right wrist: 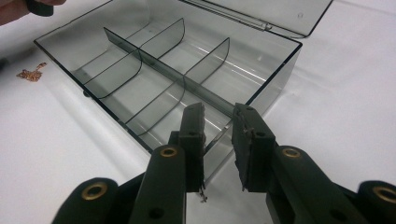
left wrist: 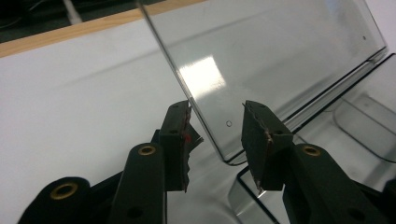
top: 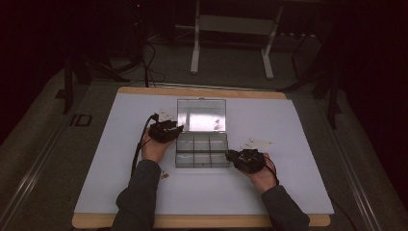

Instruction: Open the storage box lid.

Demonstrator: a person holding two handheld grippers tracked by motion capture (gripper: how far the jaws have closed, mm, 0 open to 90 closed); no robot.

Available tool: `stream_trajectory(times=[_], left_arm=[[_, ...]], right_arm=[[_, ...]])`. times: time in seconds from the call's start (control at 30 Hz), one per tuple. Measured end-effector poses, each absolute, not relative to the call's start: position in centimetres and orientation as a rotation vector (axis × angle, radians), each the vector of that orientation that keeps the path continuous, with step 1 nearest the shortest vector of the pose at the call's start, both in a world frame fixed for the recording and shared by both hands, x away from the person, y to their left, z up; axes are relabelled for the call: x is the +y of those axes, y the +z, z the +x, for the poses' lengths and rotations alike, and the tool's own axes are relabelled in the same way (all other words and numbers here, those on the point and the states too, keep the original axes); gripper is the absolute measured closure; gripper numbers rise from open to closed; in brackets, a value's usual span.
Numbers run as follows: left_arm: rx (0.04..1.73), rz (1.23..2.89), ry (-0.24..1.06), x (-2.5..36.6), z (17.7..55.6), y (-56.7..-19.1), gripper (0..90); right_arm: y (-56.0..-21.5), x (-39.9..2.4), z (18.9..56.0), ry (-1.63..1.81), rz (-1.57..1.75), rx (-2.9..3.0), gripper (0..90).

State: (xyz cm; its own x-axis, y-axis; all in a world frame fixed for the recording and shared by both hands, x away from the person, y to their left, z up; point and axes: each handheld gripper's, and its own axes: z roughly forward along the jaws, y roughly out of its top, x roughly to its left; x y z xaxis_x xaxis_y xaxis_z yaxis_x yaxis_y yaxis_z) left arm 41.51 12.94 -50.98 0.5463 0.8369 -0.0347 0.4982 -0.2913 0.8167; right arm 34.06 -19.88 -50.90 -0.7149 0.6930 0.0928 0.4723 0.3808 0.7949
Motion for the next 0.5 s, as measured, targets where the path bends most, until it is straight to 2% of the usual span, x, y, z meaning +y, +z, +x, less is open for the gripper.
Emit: stream_trajectory(times=[0.5], left_arm=[[1.079,1.943,0.499,12.96,41.72,-51.26,63.2]], right_arm=[[-50.95,-19.92,34.06,1.251,1.030,2.388,74.0]])
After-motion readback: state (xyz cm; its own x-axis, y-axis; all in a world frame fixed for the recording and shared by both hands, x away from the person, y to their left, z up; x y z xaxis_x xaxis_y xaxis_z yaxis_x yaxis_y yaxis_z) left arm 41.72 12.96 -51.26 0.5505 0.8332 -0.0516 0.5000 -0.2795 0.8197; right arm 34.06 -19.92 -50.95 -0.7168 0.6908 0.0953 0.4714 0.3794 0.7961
